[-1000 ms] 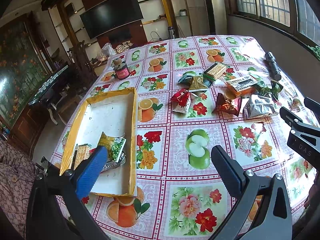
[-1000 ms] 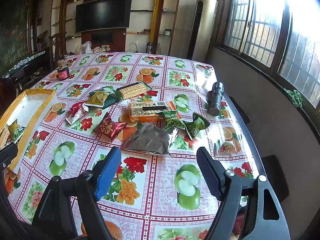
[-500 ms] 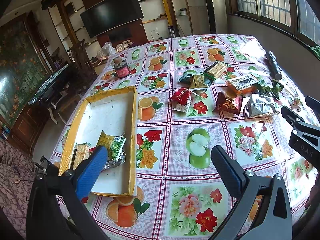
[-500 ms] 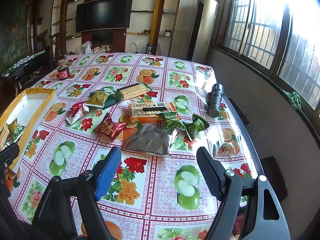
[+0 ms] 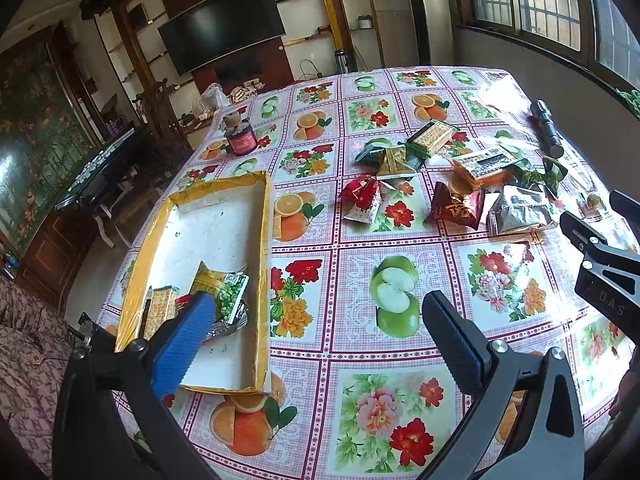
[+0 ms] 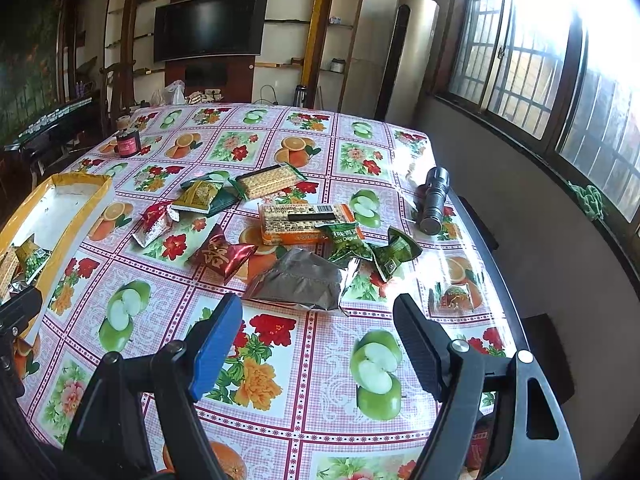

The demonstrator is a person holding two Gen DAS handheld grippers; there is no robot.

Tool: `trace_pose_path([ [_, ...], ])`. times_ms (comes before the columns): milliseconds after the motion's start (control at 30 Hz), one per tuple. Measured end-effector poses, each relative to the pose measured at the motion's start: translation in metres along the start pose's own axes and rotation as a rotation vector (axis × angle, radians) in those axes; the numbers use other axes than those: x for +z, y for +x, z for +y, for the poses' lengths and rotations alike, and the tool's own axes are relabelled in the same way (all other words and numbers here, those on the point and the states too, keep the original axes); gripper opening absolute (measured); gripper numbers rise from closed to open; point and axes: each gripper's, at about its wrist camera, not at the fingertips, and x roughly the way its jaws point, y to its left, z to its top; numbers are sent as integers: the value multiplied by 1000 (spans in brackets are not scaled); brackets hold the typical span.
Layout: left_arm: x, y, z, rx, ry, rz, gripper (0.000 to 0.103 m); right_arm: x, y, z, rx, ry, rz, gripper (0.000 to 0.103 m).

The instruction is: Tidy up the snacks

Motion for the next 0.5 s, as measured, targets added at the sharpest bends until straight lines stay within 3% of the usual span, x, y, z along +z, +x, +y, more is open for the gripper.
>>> trace_pose_path([
  [500,1,2,-1,-3,6,3,103,0,0,1,1,-2,0,78],
])
